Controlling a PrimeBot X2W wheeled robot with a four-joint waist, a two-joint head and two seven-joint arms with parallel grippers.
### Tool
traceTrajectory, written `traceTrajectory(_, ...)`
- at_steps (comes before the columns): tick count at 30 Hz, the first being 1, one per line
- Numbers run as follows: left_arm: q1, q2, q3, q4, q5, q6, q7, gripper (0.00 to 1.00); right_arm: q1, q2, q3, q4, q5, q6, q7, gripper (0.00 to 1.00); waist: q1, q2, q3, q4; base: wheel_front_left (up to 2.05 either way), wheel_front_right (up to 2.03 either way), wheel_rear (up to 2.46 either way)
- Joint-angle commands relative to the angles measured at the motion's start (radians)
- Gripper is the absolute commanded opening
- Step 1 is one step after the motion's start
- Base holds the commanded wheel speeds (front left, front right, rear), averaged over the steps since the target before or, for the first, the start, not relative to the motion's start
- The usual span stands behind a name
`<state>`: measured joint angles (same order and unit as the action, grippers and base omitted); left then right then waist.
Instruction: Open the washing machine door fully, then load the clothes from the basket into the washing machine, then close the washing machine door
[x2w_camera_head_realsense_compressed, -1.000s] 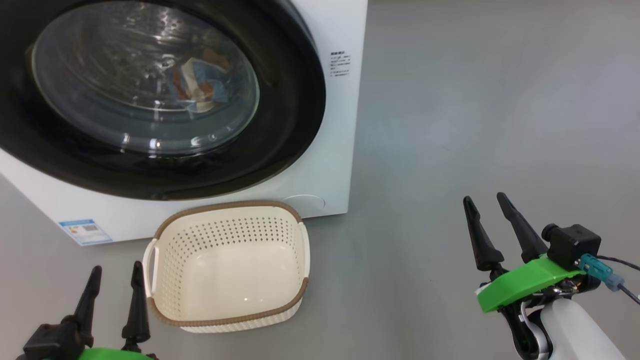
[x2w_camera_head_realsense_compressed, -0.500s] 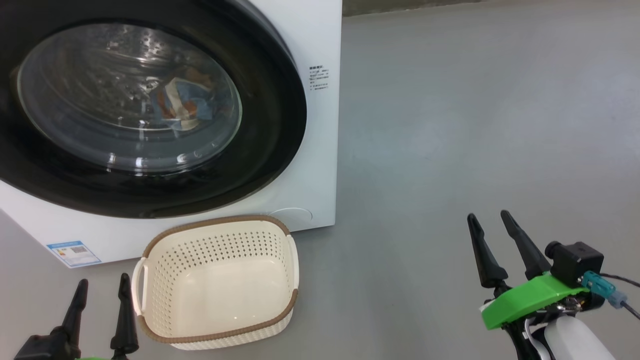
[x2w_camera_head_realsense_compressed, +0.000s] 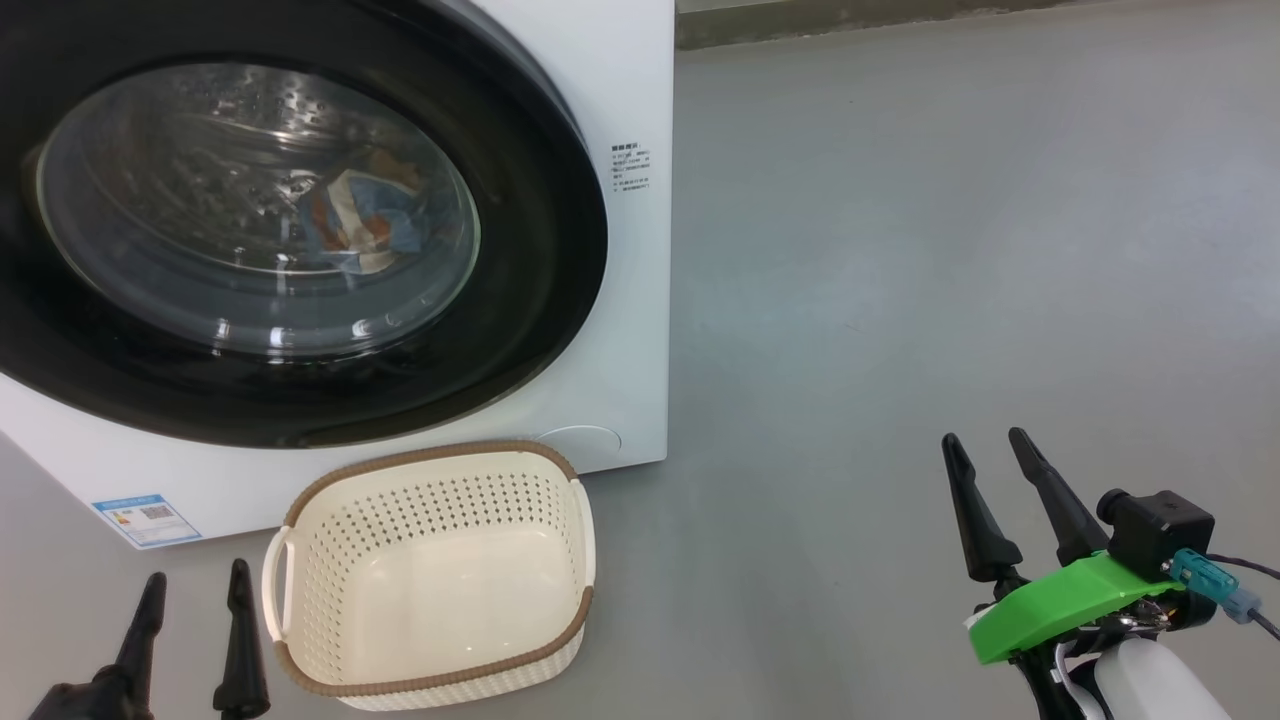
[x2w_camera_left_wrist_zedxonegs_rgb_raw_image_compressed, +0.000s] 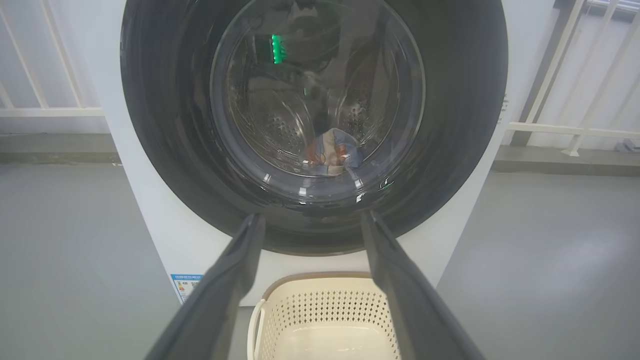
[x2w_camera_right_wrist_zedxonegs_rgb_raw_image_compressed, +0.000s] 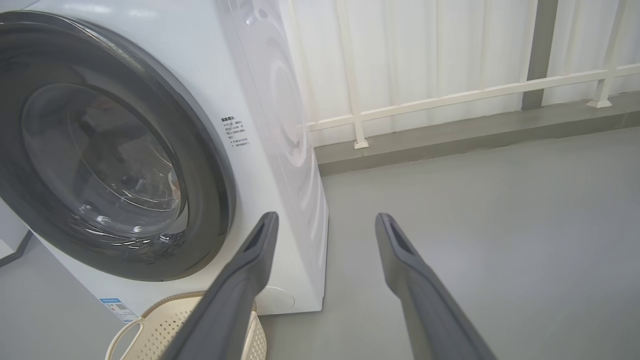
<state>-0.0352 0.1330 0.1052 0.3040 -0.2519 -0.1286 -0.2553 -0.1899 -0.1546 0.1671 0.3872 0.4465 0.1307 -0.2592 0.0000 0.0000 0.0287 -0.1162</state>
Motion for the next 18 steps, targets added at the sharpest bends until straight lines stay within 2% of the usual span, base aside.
traceTrajectory(1, -0.005, 0.014, 0.035, -0.017, 0.008, -0.002, -0.006, 1.00, 0.010, -0.007, 0.018, -0.026, 0.007, 0.000, -0.003, 1.00, 0.0000, 0.0000, 0.000, 0.000, 0.00, 0.00, 0.00)
traceTrajectory(2, 0.000, -0.001, 0.000, 0.000, 0.000, 0.000, 0.000, 0.00, 0.001, 0.000, -0.001, 0.000, 0.000, 0.000, 0.000, 0.00, 0.0000, 0.0000, 0.000, 0.000, 0.00, 0.00, 0.00)
traceTrajectory(8, 0.012, -0.037, -0.007, 0.059, -0.006, 0.000, 0.004, 0.00, 0.051, 0.027, 0.001, 0.060, 0.003, 0.000, 0.004, 0.00, 0.0000, 0.0000, 0.000, 0.000, 0.00, 0.00, 0.00)
traceTrajectory(14, 0.007, -0.039, -0.004, 0.054, -0.070, 0.000, 0.024, 0.00, 0.053, 0.029, -0.011, 0.050, 0.060, 0.000, 0.021, 0.00, 0.0017, 0.0000, -0.003, 0.006, 0.00, 0.00, 0.00)
traceTrajectory(18, 0.005, -0.040, -0.005, 0.051, -0.113, 0.000, 0.035, 0.00, 0.054, 0.031, -0.019, 0.044, 0.098, 0.000, 0.032, 0.00, 0.0002, 0.0000, -0.003, 0.010, 0.00, 0.00, 0.00)
